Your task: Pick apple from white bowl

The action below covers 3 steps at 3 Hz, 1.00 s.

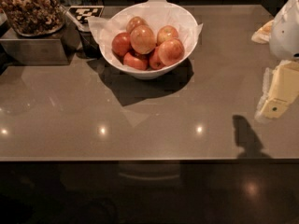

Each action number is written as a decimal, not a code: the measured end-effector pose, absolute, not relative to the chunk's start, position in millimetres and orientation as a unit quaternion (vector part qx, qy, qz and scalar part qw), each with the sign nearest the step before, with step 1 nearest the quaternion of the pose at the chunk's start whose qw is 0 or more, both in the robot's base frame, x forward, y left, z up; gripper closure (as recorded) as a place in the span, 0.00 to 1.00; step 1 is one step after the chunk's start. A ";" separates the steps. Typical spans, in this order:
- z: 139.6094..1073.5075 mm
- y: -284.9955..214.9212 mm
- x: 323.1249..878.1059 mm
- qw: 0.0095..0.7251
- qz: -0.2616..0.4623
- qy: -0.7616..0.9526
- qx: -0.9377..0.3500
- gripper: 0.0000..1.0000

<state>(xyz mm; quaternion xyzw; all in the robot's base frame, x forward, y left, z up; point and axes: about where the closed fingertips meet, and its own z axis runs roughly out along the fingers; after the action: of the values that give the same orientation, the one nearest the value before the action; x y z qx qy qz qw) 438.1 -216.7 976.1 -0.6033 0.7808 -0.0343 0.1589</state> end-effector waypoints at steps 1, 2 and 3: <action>976.1 -216.7 438.1 0.159 -0.034 0.781 -0.603 0.00; 981.2 -212.2 444.8 0.187 -0.023 0.775 -0.603 0.00; 1006.8 -202.0 479.5 0.285 0.024 0.758 -0.586 0.00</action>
Offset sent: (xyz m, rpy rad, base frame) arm 0.0295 0.0191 0.0224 0.2403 -0.1301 0.0574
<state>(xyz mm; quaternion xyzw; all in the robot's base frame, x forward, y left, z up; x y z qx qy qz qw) 479.5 -202.0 1006.8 -0.5862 0.7582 0.0240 0.2846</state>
